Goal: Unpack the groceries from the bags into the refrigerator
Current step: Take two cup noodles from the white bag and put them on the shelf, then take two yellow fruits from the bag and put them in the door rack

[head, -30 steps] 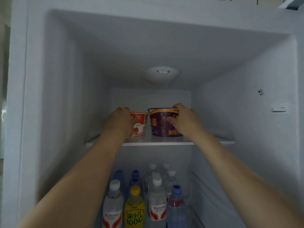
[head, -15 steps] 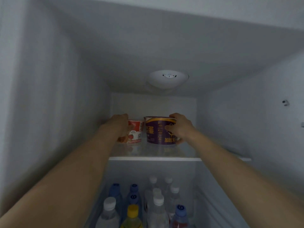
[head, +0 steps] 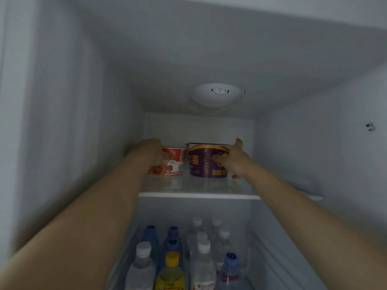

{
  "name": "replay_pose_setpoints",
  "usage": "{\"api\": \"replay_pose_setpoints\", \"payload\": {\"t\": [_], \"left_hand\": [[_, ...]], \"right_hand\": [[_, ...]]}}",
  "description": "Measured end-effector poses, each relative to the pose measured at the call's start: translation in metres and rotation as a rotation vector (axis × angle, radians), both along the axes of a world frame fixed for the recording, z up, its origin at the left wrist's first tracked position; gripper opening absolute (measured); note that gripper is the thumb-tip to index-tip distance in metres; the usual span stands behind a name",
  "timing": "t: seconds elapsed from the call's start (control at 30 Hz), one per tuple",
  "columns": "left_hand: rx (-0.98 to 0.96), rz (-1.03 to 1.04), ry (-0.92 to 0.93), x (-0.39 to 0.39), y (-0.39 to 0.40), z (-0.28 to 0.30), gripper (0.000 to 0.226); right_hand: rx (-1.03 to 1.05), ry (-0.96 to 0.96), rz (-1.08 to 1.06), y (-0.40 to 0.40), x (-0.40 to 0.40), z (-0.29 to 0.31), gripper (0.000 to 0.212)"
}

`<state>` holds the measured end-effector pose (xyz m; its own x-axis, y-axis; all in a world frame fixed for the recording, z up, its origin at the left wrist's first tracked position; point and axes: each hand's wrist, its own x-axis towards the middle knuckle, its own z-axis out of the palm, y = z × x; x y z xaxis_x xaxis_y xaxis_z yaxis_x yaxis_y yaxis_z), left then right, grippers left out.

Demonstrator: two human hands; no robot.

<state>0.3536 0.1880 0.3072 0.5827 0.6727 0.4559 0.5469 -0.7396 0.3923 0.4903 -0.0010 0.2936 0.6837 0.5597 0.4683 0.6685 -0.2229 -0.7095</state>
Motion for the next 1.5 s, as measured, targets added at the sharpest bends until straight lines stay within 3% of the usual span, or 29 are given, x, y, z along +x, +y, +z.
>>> {"api": "replay_pose_setpoints", "payload": {"t": [0.17, 0.33, 0.53, 0.7, 0.87, 1.1, 1.3, 1.5], "left_hand": [[-0.099, -0.029, -0.077, -0.011, -0.015, -0.004, 0.058], [-0.052, -0.081, -0.490, -0.028, -0.059, -0.012, 0.045], [-0.115, -0.343, -0.769, -0.069, -0.134, -0.035, 0.029], [-0.090, -0.446, -0.817, -0.114, -0.179, -0.088, 0.022], [-0.145, -0.588, -0.769, -0.149, -0.226, -0.159, 0.019], [-0.337, -0.778, -0.598, -0.186, -0.300, -0.268, 0.017], [-0.595, -0.853, -0.326, -0.236, -0.375, -0.376, 0.031], [-0.736, -0.914, -0.058, -0.279, -0.452, -0.454, 0.031]], "right_hand": [[0.045, -0.169, -0.071, -0.023, -0.020, -0.008, 0.062], [0.206, -0.284, -0.140, -0.047, -0.048, -0.020, 0.042], [0.293, -0.344, -0.188, -0.087, -0.096, -0.044, 0.030], [0.327, -0.305, -0.192, -0.130, -0.146, -0.085, 0.030], [0.308, -0.289, -0.208, -0.184, -0.196, -0.145, 0.028], [0.222, -0.055, -0.254, -0.277, -0.265, -0.252, 0.027], [0.136, 0.141, -0.415, -0.355, -0.339, -0.365, 0.026], [0.010, 0.336, -0.575, -0.437, -0.418, -0.440, 0.030]]}}
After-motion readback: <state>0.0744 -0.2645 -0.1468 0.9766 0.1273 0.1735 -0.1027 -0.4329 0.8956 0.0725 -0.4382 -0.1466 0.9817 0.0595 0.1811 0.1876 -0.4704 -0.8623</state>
